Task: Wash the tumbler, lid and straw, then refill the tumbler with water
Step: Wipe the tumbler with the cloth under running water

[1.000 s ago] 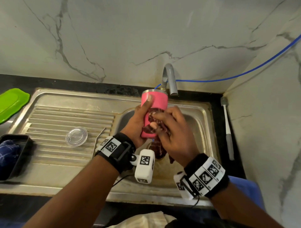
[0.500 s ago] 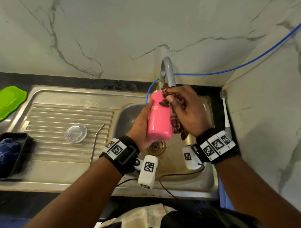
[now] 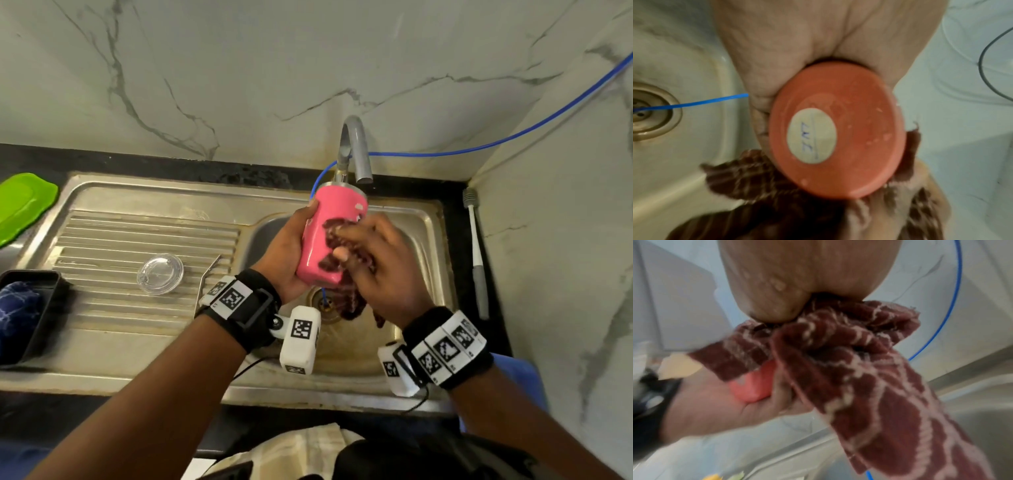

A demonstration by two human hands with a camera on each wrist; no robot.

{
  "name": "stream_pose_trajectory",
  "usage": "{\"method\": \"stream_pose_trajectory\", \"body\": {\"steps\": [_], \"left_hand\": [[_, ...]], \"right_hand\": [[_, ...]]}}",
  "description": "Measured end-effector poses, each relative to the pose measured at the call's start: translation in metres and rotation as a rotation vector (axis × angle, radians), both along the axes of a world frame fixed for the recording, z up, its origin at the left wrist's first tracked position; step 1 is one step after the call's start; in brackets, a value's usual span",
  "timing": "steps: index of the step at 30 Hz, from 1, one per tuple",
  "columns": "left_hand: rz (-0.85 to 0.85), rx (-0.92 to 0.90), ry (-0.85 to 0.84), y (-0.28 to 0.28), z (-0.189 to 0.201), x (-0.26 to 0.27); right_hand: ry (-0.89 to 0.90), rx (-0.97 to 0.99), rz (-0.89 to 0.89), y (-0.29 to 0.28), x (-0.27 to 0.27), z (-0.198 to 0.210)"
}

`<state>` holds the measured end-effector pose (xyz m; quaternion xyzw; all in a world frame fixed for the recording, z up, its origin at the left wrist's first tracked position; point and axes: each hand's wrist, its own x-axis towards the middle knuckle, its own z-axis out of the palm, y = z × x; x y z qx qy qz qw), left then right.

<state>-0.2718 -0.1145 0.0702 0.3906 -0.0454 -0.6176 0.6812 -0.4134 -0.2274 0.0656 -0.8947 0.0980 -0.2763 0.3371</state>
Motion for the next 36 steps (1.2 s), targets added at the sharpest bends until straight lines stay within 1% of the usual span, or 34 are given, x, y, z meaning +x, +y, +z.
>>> {"method": "stream_pose_trajectory", "body": {"steps": [2, 4, 7, 9, 11, 15, 19, 22, 25, 27, 31, 33, 36], "left_hand": [[0.002, -0.022, -0.025, -0.002, -0.001, -0.007], [-0.006, -0.032, -0.017, -0.004, -0.001, -0.012], [-0.001, -0.049, -0.036, -0.004, 0.001, -0.010], [0.013, -0.068, -0.057, -0.005, 0.005, -0.005], [0.036, -0.078, -0.052, -0.006, 0.009, -0.001], [0.065, -0.040, 0.003, -0.002, 0.008, 0.006], [0.058, -0.065, 0.068, -0.003, 0.004, 0.002], [0.032, -0.076, 0.049, -0.004, 0.005, -0.001], [-0.007, -0.044, -0.015, -0.003, 0.002, -0.001], [-0.024, -0.037, -0.034, -0.006, 0.002, -0.001], [0.031, 0.007, -0.099, -0.011, 0.012, -0.003], [0.038, 0.031, -0.111, -0.011, 0.011, 0.000], [0.026, 0.043, -0.032, -0.010, 0.010, 0.007]], "right_hand": [[-0.035, 0.042, -0.105, -0.014, 0.009, 0.006], [-0.035, 0.034, -0.184, -0.027, 0.017, 0.014], [-0.054, -0.065, -0.207, -0.032, 0.018, 0.021], [-0.089, -0.069, -0.211, -0.023, 0.014, 0.020], [-0.098, -0.026, -0.182, -0.005, 0.009, 0.011], [-0.086, 0.035, -0.074, 0.025, 0.000, -0.006], [-0.079, 0.020, 0.002, 0.012, -0.002, 0.001], [-0.107, 0.053, -0.050, -0.013, 0.006, 0.010], [-0.076, 0.038, -0.167, -0.034, 0.015, 0.022], [-0.048, 0.004, -0.198, -0.038, 0.019, 0.026], [-0.012, -0.005, -0.173, -0.020, 0.020, 0.016], [0.003, 0.000, -0.124, -0.006, 0.017, 0.009], [-0.008, 0.044, -0.025, 0.012, 0.005, -0.003]]}}
